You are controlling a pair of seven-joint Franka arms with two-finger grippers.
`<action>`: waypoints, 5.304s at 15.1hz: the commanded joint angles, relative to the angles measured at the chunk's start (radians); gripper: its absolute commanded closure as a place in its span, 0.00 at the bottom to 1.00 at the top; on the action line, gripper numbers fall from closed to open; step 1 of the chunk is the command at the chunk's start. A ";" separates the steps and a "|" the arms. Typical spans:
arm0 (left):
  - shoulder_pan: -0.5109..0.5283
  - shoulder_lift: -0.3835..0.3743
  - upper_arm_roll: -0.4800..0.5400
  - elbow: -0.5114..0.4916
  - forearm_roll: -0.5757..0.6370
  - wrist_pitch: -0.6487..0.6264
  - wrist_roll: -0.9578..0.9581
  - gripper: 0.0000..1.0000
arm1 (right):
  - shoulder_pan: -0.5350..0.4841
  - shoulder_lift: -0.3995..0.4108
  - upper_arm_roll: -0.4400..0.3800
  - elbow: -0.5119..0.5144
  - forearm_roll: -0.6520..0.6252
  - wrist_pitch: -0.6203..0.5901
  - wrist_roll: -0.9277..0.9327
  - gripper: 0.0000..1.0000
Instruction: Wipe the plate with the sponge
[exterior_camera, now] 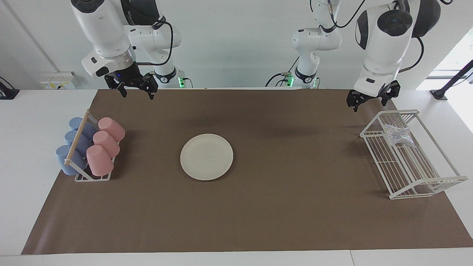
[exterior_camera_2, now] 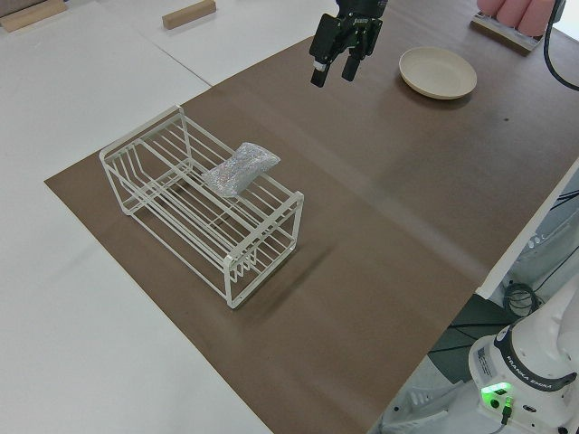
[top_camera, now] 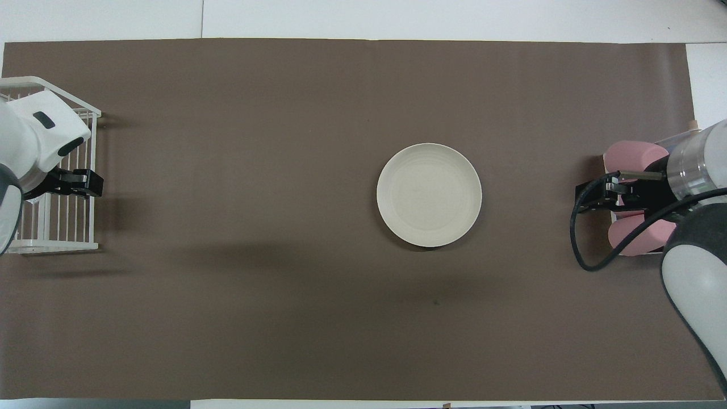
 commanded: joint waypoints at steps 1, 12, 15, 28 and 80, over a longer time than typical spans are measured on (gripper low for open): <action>-0.018 0.077 0.009 -0.017 0.191 0.063 -0.050 0.00 | -0.013 0.009 0.012 0.018 -0.012 0.026 0.163 0.00; 0.024 0.229 0.016 -0.050 0.492 0.161 -0.190 0.00 | -0.089 0.004 0.008 0.001 0.033 0.090 0.331 0.00; 0.024 0.217 0.015 -0.071 0.491 0.115 -0.243 0.00 | -0.079 0.000 0.011 -0.014 0.030 0.098 0.380 0.00; 0.027 0.206 0.012 -0.093 0.480 0.097 -0.360 1.00 | -0.017 -0.014 0.044 -0.022 0.071 0.012 1.011 0.00; -0.039 -0.095 0.013 -0.370 -1.959 0.062 0.324 1.00 | 0.495 0.112 0.067 0.033 0.169 0.415 1.946 0.00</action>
